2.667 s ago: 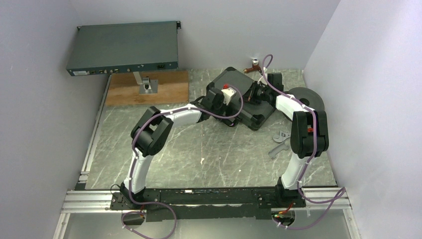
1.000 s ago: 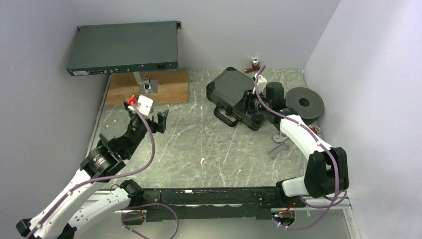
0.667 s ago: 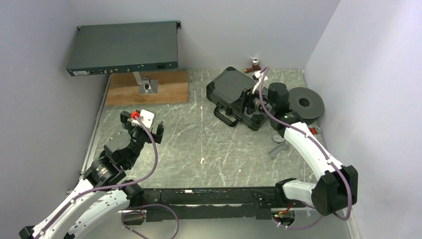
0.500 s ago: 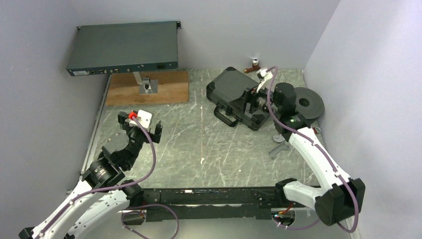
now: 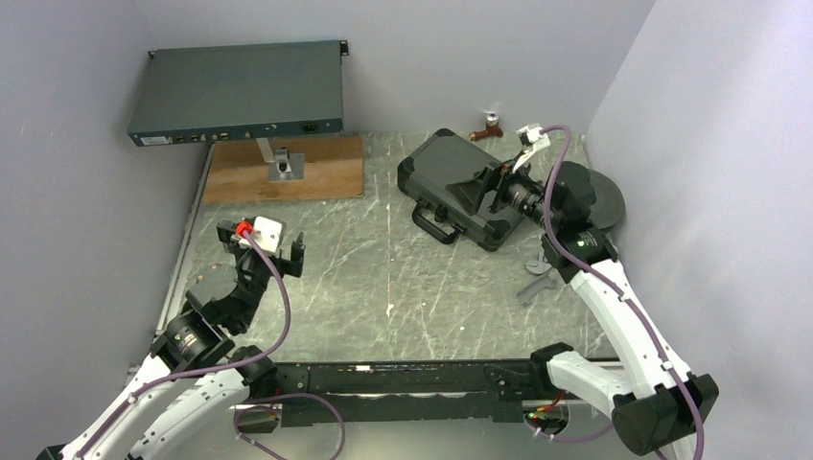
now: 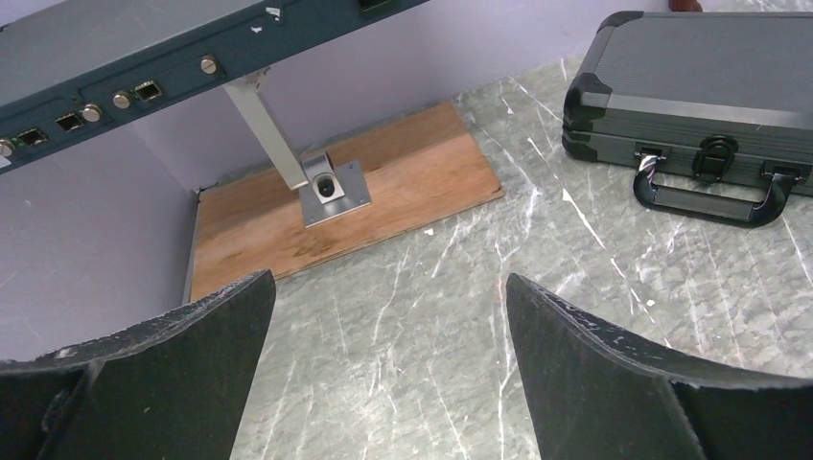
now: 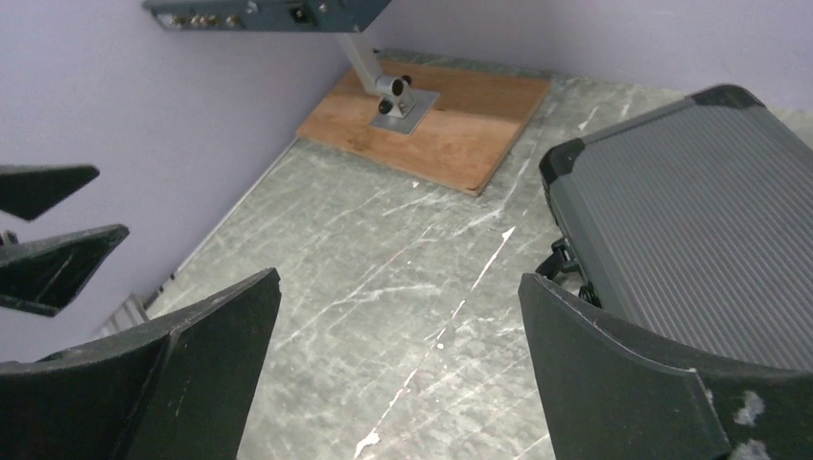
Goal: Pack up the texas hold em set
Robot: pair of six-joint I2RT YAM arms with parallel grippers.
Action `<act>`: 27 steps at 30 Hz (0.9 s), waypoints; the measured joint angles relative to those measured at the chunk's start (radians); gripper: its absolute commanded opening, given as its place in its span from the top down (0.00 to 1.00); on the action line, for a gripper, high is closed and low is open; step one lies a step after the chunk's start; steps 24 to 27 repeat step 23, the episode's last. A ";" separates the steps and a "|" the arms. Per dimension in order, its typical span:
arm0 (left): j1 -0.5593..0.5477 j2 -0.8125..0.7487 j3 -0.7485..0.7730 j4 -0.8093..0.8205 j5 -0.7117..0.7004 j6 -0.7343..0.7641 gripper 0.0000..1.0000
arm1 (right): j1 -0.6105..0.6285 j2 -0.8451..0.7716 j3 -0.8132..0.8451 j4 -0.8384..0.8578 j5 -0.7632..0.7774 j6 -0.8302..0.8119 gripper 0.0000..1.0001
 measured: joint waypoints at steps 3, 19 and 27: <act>0.000 -0.010 0.000 0.001 0.000 0.005 0.04 | 0.000 -0.070 -0.072 0.029 0.089 0.047 0.00; 0.000 -0.011 0.000 0.000 0.000 0.005 0.04 | 0.000 -0.178 -0.207 0.099 0.314 0.110 0.00; 0.000 -0.017 0.000 0.001 -0.003 0.005 0.05 | 0.000 -0.174 -0.207 0.099 0.340 0.109 0.00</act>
